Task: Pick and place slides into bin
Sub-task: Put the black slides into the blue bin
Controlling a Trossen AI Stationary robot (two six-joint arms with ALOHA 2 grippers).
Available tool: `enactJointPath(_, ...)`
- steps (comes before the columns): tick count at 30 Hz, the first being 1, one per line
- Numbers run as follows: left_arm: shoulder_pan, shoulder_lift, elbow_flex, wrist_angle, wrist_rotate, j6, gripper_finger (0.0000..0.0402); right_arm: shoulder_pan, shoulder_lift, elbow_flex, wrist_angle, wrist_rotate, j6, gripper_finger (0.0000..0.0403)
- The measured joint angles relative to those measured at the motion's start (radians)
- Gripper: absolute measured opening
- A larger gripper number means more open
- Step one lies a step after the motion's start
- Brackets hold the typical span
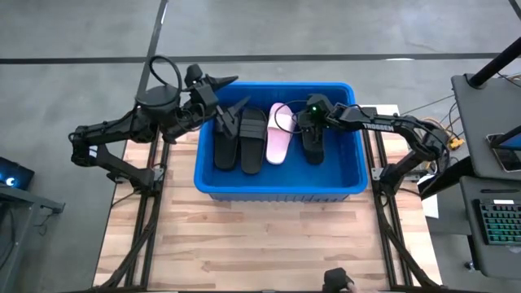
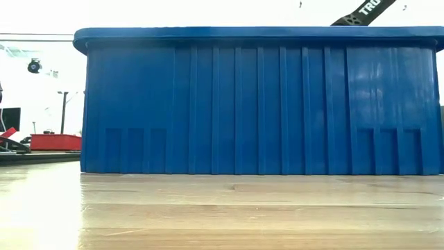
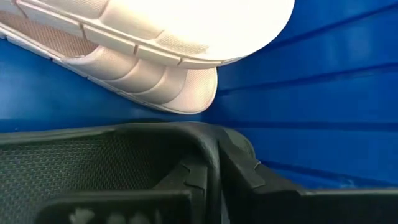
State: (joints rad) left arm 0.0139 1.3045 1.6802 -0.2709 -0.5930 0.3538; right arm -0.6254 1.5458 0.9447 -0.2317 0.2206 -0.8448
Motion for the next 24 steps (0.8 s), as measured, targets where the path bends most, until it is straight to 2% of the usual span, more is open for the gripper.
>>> enactJointPath(4,0.000,0.000,-0.001,-0.019,0.000,0.000,0.0251,-0.001,-0.001,0.013,-0.016,-0.007,0.032,0.0050)
enactJointPath(8,0.000,-0.007,-0.001,-0.051,0.001,0.001,0.0251,-0.013,-0.015,0.054,-0.116,-0.100,0.070,0.0083)
enactJointPath(16,0.000,-0.023,-0.001,-0.070,0.001,0.000,0.0251,-0.013,-0.017,0.145,-0.311,-0.207,0.108,0.0148)
enactJointPath(24,0.000,-0.023,-0.001,-0.070,0.002,-0.001,0.0251,-0.012,-0.017,0.212,-0.418,-0.224,0.112,0.0184)
